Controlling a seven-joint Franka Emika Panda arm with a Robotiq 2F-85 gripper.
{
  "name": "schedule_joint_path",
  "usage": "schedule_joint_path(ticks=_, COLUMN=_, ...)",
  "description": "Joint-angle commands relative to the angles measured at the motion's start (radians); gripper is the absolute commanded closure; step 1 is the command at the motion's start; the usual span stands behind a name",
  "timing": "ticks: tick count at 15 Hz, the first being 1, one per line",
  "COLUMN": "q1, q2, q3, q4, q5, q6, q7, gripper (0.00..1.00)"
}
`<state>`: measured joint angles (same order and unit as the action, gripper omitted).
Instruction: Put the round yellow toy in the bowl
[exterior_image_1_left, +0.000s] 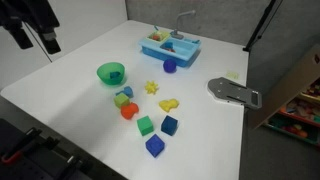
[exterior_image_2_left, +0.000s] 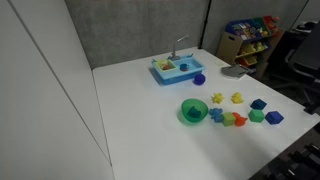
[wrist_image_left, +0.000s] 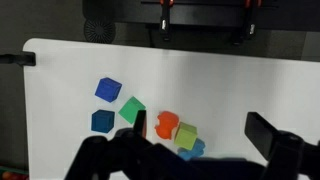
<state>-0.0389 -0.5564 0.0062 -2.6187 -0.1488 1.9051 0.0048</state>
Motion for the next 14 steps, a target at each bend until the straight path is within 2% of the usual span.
schedule_joint_path(ticks=1, q1=0.004, q2=0.000, q3=-0.004, q4=0.001, q5=-0.002, q6=-0.002, q7=0.002, gripper=0.00)
schedule_joint_path(ticks=7, q1=0.007, q2=0.035, q3=0.003, q4=0.034, q5=0.001, q6=-0.001, q7=0.013, gripper=0.00)
schedule_joint_path(ticks=14, q1=0.023, q2=0.202, q3=0.004, q4=0.176, q5=0.021, q6=0.023, q7=0.013, gripper=0.00)
